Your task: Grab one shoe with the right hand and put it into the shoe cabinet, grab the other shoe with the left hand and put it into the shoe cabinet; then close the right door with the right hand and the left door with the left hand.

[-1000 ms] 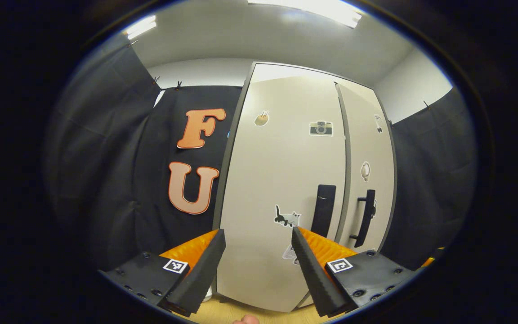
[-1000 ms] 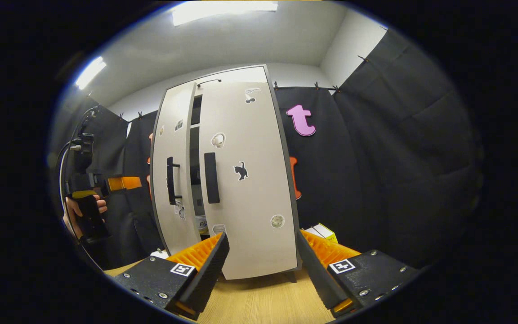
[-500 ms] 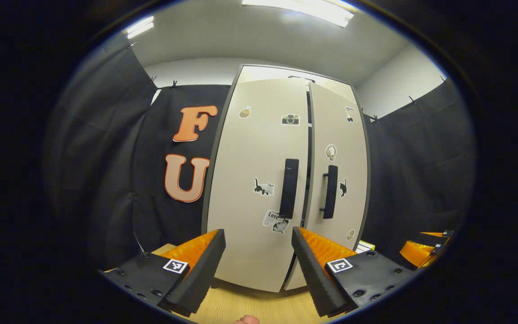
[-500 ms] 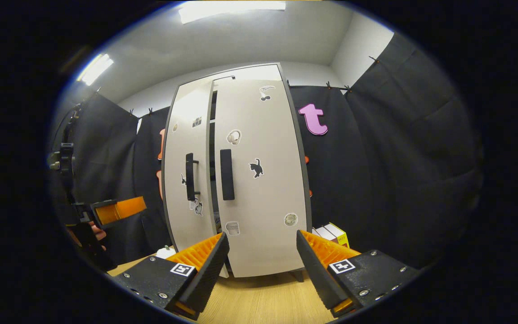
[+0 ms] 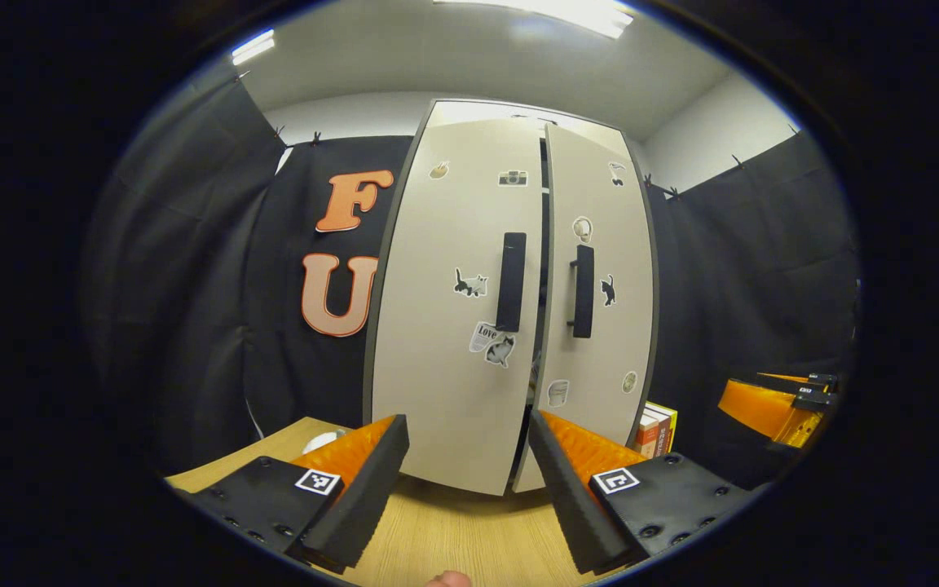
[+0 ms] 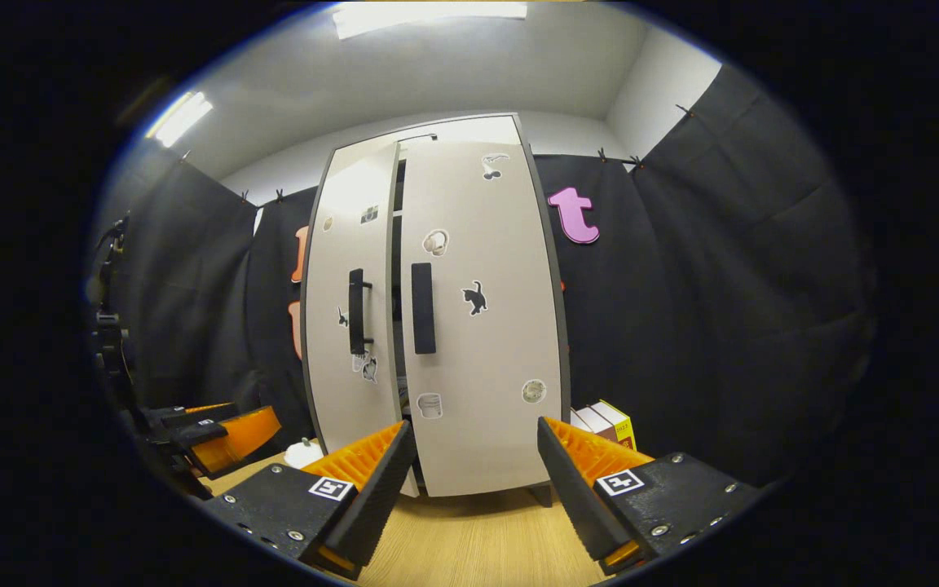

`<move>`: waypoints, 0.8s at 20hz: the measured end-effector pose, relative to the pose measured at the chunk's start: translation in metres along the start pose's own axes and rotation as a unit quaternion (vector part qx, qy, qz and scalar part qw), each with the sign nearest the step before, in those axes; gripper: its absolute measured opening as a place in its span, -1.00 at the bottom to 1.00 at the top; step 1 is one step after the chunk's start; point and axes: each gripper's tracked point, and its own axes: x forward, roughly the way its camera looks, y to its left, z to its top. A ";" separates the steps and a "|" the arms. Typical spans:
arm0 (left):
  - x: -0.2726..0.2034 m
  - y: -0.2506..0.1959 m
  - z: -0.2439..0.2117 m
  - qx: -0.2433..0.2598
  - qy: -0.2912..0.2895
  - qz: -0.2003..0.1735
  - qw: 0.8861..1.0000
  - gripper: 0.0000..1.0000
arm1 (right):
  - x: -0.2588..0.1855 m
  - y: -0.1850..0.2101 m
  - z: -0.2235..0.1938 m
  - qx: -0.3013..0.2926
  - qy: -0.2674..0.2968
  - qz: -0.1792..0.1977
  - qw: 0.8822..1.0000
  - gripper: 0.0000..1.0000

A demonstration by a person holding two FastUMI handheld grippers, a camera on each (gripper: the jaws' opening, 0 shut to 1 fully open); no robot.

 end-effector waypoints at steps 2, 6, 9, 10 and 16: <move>-0.005 0.006 -0.003 0.004 0.000 0.009 1.000 0.93 | -0.001 0.000 -0.001 0.000 0.000 -0.002 1.000 0.86; -0.010 0.012 -0.005 0.005 -0.001 0.015 1.000 0.93 | -0.002 0.000 -0.008 0.002 0.007 -0.005 1.000 0.85; -0.012 0.014 -0.004 0.009 -0.004 0.019 1.000 0.93 | -0.002 -0.001 -0.009 0.006 0.008 -0.005 1.000 0.86; -0.012 0.015 -0.002 0.009 -0.006 0.020 1.000 0.93 | -0.002 -0.001 -0.009 0.006 0.008 -0.005 1.000 0.86; -0.013 0.018 0.002 0.010 -0.010 0.025 1.000 0.99 | -0.001 -0.001 -0.008 0.010 0.005 -0.006 1.000 0.86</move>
